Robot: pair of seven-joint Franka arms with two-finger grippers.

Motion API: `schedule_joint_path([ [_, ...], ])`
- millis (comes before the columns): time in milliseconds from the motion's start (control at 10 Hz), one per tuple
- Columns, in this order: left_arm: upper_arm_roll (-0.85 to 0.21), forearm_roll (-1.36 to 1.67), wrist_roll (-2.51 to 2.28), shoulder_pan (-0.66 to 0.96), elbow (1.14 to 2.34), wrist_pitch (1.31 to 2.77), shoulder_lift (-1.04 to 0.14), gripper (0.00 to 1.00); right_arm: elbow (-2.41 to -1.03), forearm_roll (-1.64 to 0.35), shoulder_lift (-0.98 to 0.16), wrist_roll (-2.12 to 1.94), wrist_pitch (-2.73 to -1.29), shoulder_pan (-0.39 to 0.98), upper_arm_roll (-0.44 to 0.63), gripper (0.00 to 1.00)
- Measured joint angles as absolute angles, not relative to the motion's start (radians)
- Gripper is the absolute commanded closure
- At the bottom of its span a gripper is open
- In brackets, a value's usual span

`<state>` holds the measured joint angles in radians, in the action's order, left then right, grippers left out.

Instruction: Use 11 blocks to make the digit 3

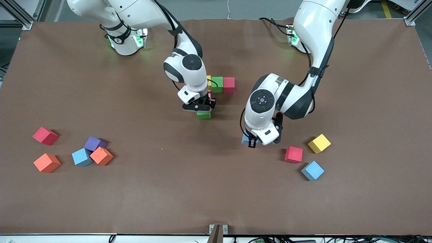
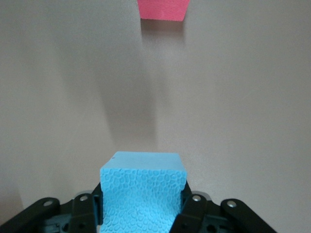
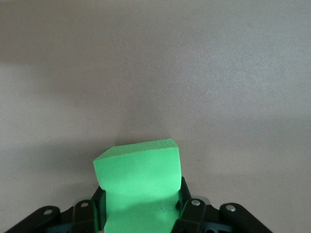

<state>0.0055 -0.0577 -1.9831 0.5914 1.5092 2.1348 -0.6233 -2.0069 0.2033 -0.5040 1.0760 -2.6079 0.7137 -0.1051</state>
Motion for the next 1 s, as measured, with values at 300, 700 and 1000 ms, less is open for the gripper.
schedule_joint_path([
  [300, 0.005, -0.058, -1.983, 0.591, 1.509, 2.135, -0.623, 0.85, -2.007, 0.203, -0.504, 1.076, -2.607, 0.715, -0.105, 0.87],
  [700, 0.002, -0.058, -2.071, 0.614, 1.512, 2.130, -0.627, 0.85, -2.008, 0.203, -0.504, 1.077, -2.607, 0.716, -0.105, 0.18],
  [1000, 0.002, -0.058, -2.204, 0.695, 1.539, 2.079, -0.642, 0.85, -2.013, 0.203, -0.504, 1.078, -2.603, 0.717, -0.105, 0.00],
])
